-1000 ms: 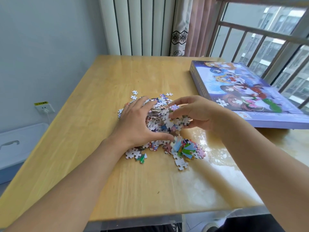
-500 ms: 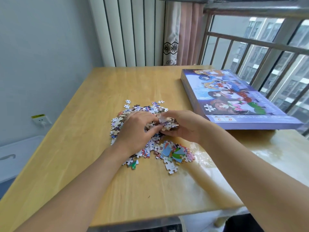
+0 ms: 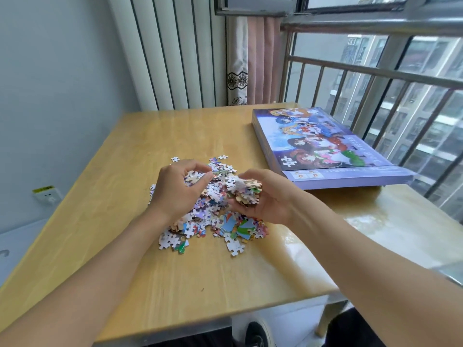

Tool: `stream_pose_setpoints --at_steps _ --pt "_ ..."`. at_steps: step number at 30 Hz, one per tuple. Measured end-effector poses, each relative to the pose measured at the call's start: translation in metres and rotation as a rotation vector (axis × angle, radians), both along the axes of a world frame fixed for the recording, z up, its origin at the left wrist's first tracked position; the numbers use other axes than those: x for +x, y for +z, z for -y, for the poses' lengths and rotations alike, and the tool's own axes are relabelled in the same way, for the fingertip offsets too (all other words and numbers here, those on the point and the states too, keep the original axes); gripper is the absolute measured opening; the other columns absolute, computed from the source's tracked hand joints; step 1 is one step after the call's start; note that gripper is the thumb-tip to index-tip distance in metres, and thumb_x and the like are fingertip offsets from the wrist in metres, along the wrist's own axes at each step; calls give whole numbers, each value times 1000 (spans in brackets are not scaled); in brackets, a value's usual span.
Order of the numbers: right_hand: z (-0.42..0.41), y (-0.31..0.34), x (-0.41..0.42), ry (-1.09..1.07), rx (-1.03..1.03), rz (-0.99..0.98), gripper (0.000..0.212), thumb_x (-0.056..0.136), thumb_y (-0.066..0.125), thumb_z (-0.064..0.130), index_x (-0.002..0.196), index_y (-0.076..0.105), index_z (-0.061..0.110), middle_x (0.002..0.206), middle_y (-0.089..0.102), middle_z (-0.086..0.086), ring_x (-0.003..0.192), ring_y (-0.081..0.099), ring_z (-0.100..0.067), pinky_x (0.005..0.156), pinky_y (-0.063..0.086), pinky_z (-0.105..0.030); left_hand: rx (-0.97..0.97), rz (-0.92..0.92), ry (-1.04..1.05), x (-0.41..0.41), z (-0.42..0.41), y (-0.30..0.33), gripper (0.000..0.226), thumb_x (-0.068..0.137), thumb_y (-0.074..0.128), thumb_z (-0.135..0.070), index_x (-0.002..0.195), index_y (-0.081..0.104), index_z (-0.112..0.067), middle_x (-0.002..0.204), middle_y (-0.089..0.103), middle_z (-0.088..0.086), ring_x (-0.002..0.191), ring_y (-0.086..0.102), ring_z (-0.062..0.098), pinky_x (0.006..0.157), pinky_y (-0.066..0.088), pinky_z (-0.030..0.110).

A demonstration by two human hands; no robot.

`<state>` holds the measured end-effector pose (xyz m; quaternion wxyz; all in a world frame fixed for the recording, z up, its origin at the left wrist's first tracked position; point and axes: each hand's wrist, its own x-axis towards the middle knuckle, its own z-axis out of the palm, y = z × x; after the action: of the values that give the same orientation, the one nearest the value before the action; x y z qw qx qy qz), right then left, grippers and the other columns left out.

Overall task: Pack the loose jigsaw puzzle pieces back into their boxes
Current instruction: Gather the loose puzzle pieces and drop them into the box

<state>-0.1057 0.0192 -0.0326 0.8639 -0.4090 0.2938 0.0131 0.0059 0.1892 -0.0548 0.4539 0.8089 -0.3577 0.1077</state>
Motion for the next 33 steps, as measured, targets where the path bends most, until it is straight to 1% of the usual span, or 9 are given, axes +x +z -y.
stream_pose_setpoints --at_steps 5,12,16,18,22,24,26,30,33 --pt "9 1 -25 9 100 23 36 90 67 12 121 52 2 122 64 -24 101 67 -37 78 61 -42 112 5 -93 -10 20 17 16 90 71 -28 105 74 -24 105 71 -13 101 63 1 90 45 17" --pt "32 -5 -72 -46 17 -36 16 91 64 1 104 54 1 103 62 -21 88 64 -34 66 61 -37 365 117 -215 -17 74 24 36 86 64 -6 119 67 -21 115 68 -4 108 58 13 95 46 28" --pt "52 -6 -97 -72 -19 -55 23 91 63 1 113 54 -1 115 62 -23 91 64 -33 65 62 -36 450 165 -321 -29 109 18 57 77 81 -19 129 59 -22 126 62 -2 114 55 15 96 45 28" --pt "61 -4 -105 -81 -39 -60 24 92 62 2 113 53 -1 112 62 -23 89 65 -32 67 62 -36 477 215 -344 -32 126 13 59 75 84 -27 129 60 -23 130 61 -3 116 56 16 98 47 33" --pt "75 -2 -116 -100 -81 -100 23 93 63 3 112 52 -1 104 63 -22 86 65 -30 74 62 -37 325 241 -313 -29 150 7 21 89 61 -24 105 73 -18 106 72 0 96 64 21 82 53 42" --pt "83 -3 -114 -132 -60 -89 32 92 65 3 119 51 -2 116 63 -24 95 66 -32 69 62 -38 221 180 -256 -28 156 10 27 96 58 -34 102 75 -14 98 75 3 88 66 24 74 53 40" --pt "93 0 -110 -185 -34 -54 39 91 66 3 126 49 -2 126 61 -26 103 66 -33 65 61 -36 119 126 -207 -28 160 17 26 96 61 -33 108 76 -15 103 76 3 93 68 23 76 54 37" --pt "113 23 -97 -303 -6 16 29 94 62 1 121 50 -3 122 61 -25 95 65 -32 61 62 -35 49 91 -136 -26 165 37 24 94 64 -34 110 77 -21 98 76 3 89 66 24 76 50 35" --pt "125 42 -87 -357 24 10 22 96 61 3 115 51 -2 118 61 -24 108 64 -32 67 61 -35 42 86 -140 -26 168 51 23 95 63 -32 112 76 -23 92 74 2 87 64 24 72 44 31"
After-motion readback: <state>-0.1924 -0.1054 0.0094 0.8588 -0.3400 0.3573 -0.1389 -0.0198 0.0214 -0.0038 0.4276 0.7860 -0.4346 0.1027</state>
